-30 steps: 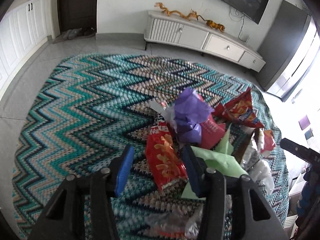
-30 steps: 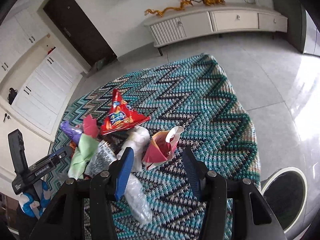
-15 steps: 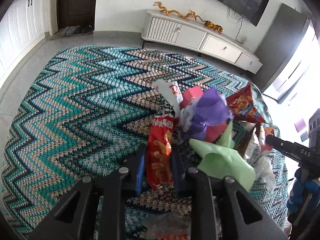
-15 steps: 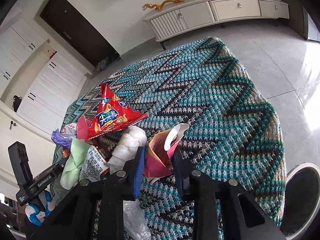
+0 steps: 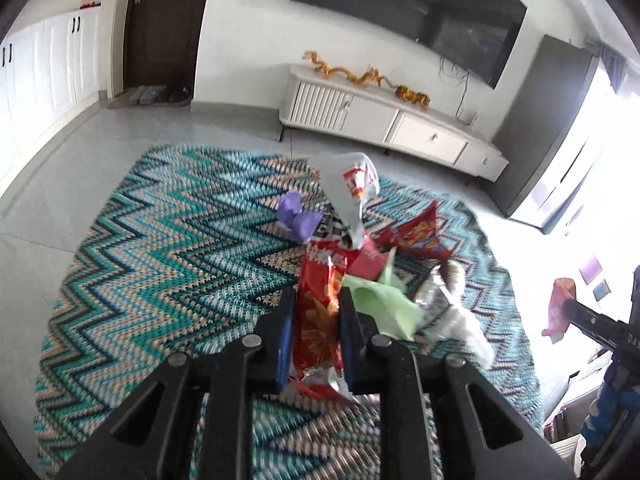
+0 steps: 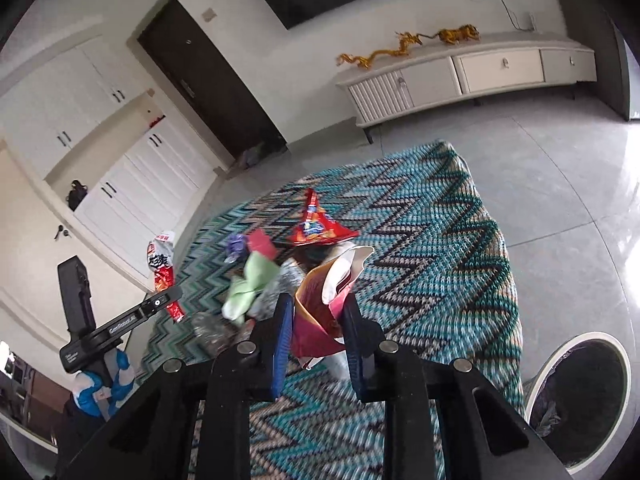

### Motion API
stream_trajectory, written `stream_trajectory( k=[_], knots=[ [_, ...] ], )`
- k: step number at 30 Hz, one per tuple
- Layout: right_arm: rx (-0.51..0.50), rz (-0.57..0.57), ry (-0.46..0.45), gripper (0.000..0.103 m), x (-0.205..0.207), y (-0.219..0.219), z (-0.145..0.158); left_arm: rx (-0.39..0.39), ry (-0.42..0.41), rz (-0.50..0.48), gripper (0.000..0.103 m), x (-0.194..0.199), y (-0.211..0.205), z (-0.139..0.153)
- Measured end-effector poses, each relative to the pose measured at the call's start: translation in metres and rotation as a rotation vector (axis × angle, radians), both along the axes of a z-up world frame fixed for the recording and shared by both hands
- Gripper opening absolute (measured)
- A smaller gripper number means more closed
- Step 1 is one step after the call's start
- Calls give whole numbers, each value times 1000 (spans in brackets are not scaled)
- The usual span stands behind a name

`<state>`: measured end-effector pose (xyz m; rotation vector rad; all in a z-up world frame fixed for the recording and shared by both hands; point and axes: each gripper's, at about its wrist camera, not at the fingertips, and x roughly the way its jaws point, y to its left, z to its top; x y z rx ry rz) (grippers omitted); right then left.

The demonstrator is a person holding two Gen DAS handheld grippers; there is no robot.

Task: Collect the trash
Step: 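Carry both items over the white bin and open both tools to drop them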

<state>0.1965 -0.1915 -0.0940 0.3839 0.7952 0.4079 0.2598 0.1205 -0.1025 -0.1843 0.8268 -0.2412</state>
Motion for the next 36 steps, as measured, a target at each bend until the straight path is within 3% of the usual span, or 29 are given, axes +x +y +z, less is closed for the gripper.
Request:
stream_trajectory(
  k=[9,19,28,36],
  knots=[
    [9,46,-121,23,-93,2,49,-33,-108,-47,18,-68,-6,51],
    [-21,-15,-233,23,-200,-30,84,-82,-195,-185,16,-139,-51,86],
    [-73,-191,-295,22,-279,-111,100,-105,-204,-385,16,-168,-142,93],
    [-79,-386,-244,22,-301,-182,72,-30,-132,-565,16,-174,-245,70]
  ],
)
